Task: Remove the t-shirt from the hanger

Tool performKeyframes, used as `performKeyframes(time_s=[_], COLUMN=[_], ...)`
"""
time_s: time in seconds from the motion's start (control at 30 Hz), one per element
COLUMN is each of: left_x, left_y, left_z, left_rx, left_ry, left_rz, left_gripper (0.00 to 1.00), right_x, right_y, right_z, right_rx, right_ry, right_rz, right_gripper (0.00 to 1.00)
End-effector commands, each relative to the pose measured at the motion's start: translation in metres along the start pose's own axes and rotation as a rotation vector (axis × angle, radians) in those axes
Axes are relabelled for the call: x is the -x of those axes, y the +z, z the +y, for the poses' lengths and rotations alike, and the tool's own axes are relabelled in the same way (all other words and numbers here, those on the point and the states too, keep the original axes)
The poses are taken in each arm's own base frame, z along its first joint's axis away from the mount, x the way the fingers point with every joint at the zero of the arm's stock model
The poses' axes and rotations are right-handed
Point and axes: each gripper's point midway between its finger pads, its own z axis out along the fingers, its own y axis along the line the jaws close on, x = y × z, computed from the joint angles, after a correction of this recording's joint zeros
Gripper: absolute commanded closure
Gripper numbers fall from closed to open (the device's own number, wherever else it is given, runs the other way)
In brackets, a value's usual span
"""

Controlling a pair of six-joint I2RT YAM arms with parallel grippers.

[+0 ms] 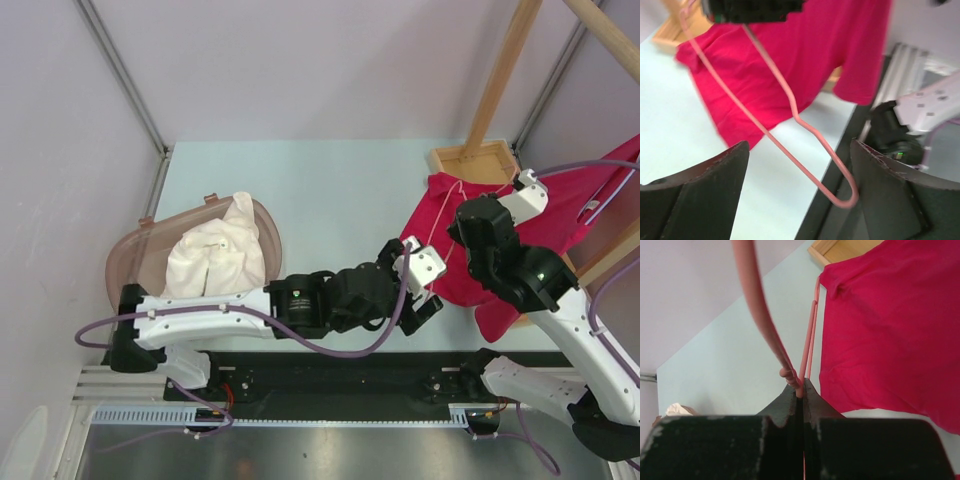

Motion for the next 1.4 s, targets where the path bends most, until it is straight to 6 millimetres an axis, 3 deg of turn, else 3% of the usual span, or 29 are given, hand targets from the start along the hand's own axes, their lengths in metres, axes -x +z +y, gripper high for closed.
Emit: performKeyframes(time_s=[0.0, 0.1, 0.2, 0.23, 0.4, 0.43, 0.57, 0.63, 0.67, 0.73, 0.77, 0.8, 0.87, 0.9, 0.93, 1.0, 1.03, 1.1, 1.13, 1.37], left_x=[-0.004, -0.008, -0.010, -0.011, -0.013, -0.013, -0.017, -0.014, -0.020, -0.014, -0.021, -0.021, -0.023, -0.019, -0.030, -0.008, -0.018, -0.002, -0.008, 0.011], left_y=[0.005, 0.012, 0.015, 0.016, 0.019, 0.020, 0.018, 0.013, 0.012, 0.004, 0.005, 0.004, -0.006, -0.006, -0.006, -0.019, -0.020, -0.033, -0.034, -0.053], left_z=[0.026, 0.032, 0.041, 0.043, 0.048, 0.049, 0.054, 0.062, 0.064, 0.072, 0.074, 0.071, 0.085, 0.087, 0.090, 0.090, 0.089, 0.093, 0.088, 0.077], left_rx=[0.164, 0.209, 0.275, 0.287, 0.329, 0.332, 0.358, 0.376, 0.380, 0.368, 0.364, 0.320, 0.316, 0.279, 0.267, 0.180, 0.152, 0.111, 0.068, -0.038], left_ry=[0.071, 0.086, 0.110, 0.118, 0.116, 0.111, 0.087, 0.046, 0.032, -0.040, -0.078, -0.104, -0.178, -0.213, -0.229, -0.300, -0.311, -0.372, -0.386, -0.465], left_rz=[0.044, 0.054, 0.068, 0.073, 0.073, 0.072, 0.078, 0.062, 0.066, 0.033, 0.028, 0.020, -0.004, -0.028, -0.021, -0.120, -0.118, -0.203, -0.197, -0.294], left_gripper=[0.16, 0.19, 0.30, 0.39, 0.65, 0.79, 0.99, 1.00, 0.99, 1.00, 1.00, 1.00, 0.99, 1.00, 1.00, 1.00, 1.00, 1.00, 1.00, 1.00], right_x=[0.019, 0.015, 0.011, 0.011, 0.004, 0.004, 0.004, 0.008, 0.004, 0.004, 0.005, 0.004, -0.003, -0.005, -0.009, -0.016, -0.015, -0.027, -0.023, -0.045], right_y=[-0.003, -0.002, -0.001, -0.001, 0.000, -0.001, -0.008, -0.014, -0.016, -0.025, -0.030, -0.034, -0.048, -0.052, -0.059, -0.070, -0.075, -0.089, -0.094, -0.099], right_z=[0.002, 0.003, 0.004, 0.004, 0.005, 0.004, 0.008, 0.012, 0.015, 0.024, 0.028, 0.033, 0.045, 0.047, 0.055, 0.062, 0.071, 0.085, 0.095, 0.122], right_rx=[-0.034, -0.042, -0.051, -0.052, -0.048, -0.042, 0.024, 0.082, 0.115, 0.210, 0.251, 0.291, 0.414, 0.445, 0.500, 0.575, 0.621, 0.733, 0.785, 0.928], right_ry=[0.095, 0.099, 0.104, 0.105, 0.087, 0.082, 0.035, 0.015, 0.007, -0.021, -0.028, -0.046, -0.081, -0.082, -0.078, -0.056, -0.028, 0.002, 0.040, 0.138], right_rz=[-0.056, -0.040, -0.024, -0.022, 0.004, 0.008, 0.026, 0.022, 0.042, 0.062, 0.068, 0.077, 0.121, 0.132, 0.163, 0.208, 0.215, 0.276, 0.267, 0.341], right_gripper=[1.00, 1.00, 1.00, 1.00, 1.00, 0.99, 0.83, 0.70, 0.57, 0.41, 0.30, 0.27, 0.17, 0.15, 0.13, 0.10, 0.08, 0.08, 0.08, 0.14])
